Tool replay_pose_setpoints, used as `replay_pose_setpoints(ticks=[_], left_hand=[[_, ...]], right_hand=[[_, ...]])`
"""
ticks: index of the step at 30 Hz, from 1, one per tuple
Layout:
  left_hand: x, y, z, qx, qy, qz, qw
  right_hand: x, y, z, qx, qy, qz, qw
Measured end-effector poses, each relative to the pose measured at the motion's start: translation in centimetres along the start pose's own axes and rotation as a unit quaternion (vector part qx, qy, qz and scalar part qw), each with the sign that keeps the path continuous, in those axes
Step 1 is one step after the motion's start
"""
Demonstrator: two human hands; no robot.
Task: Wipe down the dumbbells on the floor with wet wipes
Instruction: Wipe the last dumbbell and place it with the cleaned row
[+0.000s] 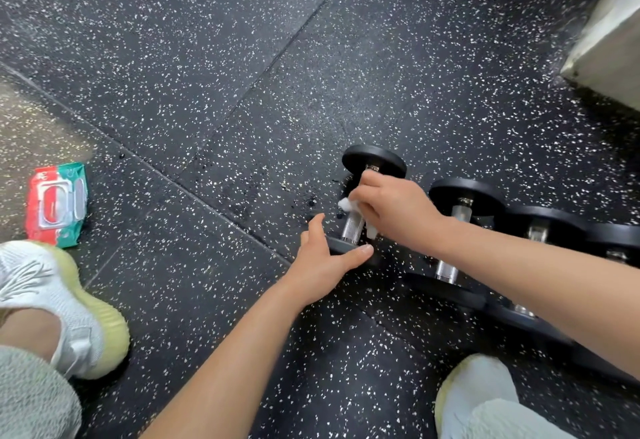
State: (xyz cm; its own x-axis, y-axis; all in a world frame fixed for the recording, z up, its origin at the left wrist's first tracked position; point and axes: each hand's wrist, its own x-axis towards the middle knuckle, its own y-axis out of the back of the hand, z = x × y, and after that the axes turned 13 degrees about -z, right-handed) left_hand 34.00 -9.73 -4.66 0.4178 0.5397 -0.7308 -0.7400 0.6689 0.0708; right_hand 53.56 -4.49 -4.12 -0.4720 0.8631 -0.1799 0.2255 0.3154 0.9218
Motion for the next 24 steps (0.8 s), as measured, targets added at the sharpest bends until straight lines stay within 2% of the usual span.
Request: replay_pose_setpoints(ticks=[4, 6, 9, 11, 16, 24], left_hand=[[0.0, 0.4, 0.2, -0.023, 0.003, -0.008, 1.0], [0.1, 0.5, 0.2, -0.025, 0.003, -0.009, 1.0], [0.2, 0.6, 0.1, -0.028, 0.003, -0.015, 0.999], [0.3, 0.3, 0.1, -0.031, 0.002, -0.015, 0.999], [0.4, -0.5, 0.3, 0.002, -0.003, -0.004, 1.0], [0.1, -1.3, 0.8, 0.043, 0.003, -0.005, 0.999]], right_hand=[[1.2, -0.1, 0.4, -0.034, -0.078, 0.023, 0.996], [0.7, -0.7, -0.3, -0.032, -0.062, 0.001, 0.998], [-1.2, -1.2, -0.9, -0.019, 0.016, -0.031, 0.999], [-1.2, -0.7, -0.2, -0.031, 0.028, -0.03, 0.999], [0.8, 1.0, 1.2, -0.108, -0.081, -0.027, 0.99], [-1.5, 0.1, 0.9, -0.171, 0.026, -0.064, 0.983]])
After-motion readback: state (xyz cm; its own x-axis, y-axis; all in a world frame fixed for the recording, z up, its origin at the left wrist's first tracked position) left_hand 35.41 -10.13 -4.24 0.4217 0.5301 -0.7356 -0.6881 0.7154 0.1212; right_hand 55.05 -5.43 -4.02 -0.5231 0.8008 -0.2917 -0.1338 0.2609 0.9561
